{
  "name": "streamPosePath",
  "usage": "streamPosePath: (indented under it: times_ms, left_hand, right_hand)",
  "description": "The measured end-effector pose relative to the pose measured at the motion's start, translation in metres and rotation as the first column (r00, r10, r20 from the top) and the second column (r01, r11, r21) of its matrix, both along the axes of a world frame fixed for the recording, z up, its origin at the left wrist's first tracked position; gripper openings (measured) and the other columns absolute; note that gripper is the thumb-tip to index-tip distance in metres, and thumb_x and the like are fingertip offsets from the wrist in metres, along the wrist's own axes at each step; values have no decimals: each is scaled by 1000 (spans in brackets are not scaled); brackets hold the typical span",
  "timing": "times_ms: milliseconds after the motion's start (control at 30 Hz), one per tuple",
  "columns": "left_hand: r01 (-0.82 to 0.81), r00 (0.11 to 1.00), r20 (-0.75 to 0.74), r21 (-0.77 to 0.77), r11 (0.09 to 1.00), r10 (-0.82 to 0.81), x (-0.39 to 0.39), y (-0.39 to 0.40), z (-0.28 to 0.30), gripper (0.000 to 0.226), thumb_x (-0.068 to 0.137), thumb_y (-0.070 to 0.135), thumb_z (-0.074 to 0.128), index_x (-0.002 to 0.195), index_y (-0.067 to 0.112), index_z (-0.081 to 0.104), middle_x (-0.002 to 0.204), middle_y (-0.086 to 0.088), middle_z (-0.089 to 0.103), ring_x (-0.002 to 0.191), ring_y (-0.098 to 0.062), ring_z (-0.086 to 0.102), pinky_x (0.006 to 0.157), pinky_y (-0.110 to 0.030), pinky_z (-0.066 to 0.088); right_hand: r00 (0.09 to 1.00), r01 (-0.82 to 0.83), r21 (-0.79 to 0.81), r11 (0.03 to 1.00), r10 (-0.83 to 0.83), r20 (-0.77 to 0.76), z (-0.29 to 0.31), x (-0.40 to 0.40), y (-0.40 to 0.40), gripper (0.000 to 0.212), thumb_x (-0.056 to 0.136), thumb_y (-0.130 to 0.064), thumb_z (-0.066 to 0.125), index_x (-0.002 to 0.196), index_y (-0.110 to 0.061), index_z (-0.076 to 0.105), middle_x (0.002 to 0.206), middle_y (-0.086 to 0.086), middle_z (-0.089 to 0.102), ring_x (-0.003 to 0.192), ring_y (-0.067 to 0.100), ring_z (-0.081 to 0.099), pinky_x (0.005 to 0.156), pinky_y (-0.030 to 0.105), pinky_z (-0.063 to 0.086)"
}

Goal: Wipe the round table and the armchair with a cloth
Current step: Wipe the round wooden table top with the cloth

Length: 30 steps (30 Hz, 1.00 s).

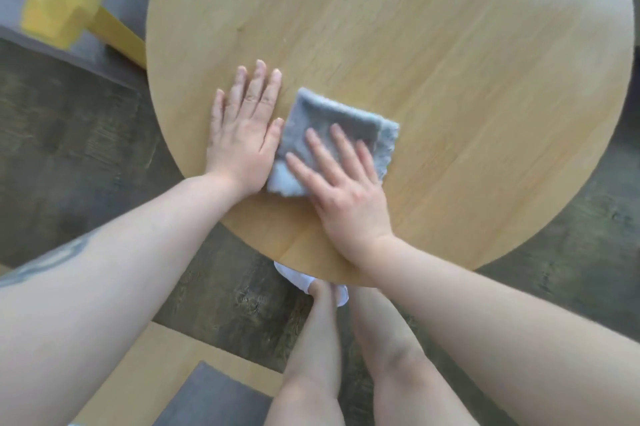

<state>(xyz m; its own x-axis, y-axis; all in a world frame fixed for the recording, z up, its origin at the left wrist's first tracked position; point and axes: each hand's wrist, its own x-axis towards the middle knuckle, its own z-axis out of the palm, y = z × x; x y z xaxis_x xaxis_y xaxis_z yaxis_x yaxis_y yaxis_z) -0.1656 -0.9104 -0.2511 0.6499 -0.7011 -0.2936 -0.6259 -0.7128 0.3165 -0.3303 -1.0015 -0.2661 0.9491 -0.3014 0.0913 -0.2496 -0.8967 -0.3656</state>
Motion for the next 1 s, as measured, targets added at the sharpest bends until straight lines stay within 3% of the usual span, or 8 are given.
streamPosePath:
  times_ms: [100, 167, 300, 467, 567, 700, 833, 1000]
  left_hand:
    - [15, 1000, -26, -35, 999, -15, 4, 3, 1, 60, 99, 34, 23, 156, 25, 10, 164, 6, 1, 150, -15, -5, 117, -33, -10]
    - [24, 1000, -10, -31, 999, -24, 3, 9, 1, 59, 99, 34, 24, 156, 23, 11, 164, 4, 2, 150, -15, -4, 118, -32, -10]
    - [-42, 999, 27, 28, 999, 41, -4, 29, 3, 59, 102, 38, 18, 156, 24, 2, 163, 6, -5, 148, -9, -13, 118, -31, -12]
    - [-56, 998, 39, 102, 993, 52, -7, 40, 0, 60, 100, 44, 9, 155, 27, -8, 160, 11, -17, 146, -8, -22, 116, -32, -18]
    - [-46, 999, 32, 98, 994, 43, -5, 38, -1, 62, 99, 42, 13, 156, 24, -3, 162, 9, -11, 149, -14, -13, 117, -35, -14]
    - [-38, 999, 11, 111, 993, 37, -2, 40, -1, 63, 98, 43, 14, 155, 26, -9, 162, 10, -15, 149, -13, -16, 115, -34, -18]
    - [-45, 998, -36, 66, 997, 48, 0, 39, -1, 64, 97, 43, 16, 154, 31, -12, 160, 14, -21, 146, -8, -23, 111, -29, -25]
    - [-158, 973, -197, -177, 971, 123, 10, 45, 4, 61, 98, 35, 27, 156, 26, 12, 164, 7, 1, 150, -11, -7, 116, -29, -13]
  right_hand:
    - [867, -490, 66, 869, 494, -62, 13, -45, 35, 43, 92, -15, 55, 133, -25, 57, 149, 2, 43, 141, 29, 32, 119, 43, 13]
    - [842, -533, 102, 840, 538, -34, 25, -59, -3, 35, 98, -17, 44, 128, -20, 61, 145, 4, 47, 137, 29, 39, 118, 43, 18]
    - [995, -84, -46, 995, 87, 53, 40, -48, -122, 40, 100, -1, 37, 130, -16, 59, 141, 6, 49, 135, 33, 41, 112, 52, 30]
    - [920, 391, -97, 915, -390, 27, 7, 7, -92, 48, 90, 0, 51, 134, -21, 56, 145, 6, 47, 138, 37, 36, 112, 59, 24]
    - [997, -60, -15, 998, 61, 50, 0, -6, 12, 41, 95, -5, 46, 128, -22, 62, 142, 1, 51, 135, 32, 41, 115, 53, 24]
    - [858, -504, 106, 857, 511, -51, 24, -53, 50, 38, 96, -7, 37, 119, -19, 66, 142, -2, 51, 135, 24, 43, 118, 45, 19]
    - [994, 7, 76, 997, -15, 110, 67, -47, -29, 40, 93, 9, 40, 115, -9, 68, 137, 5, 54, 133, 27, 46, 111, 52, 32]
    - [796, 603, -24, 797, -600, 78, 24, 26, -46, 41, 87, 8, 46, 117, -13, 66, 140, 8, 53, 135, 36, 41, 111, 60, 26]
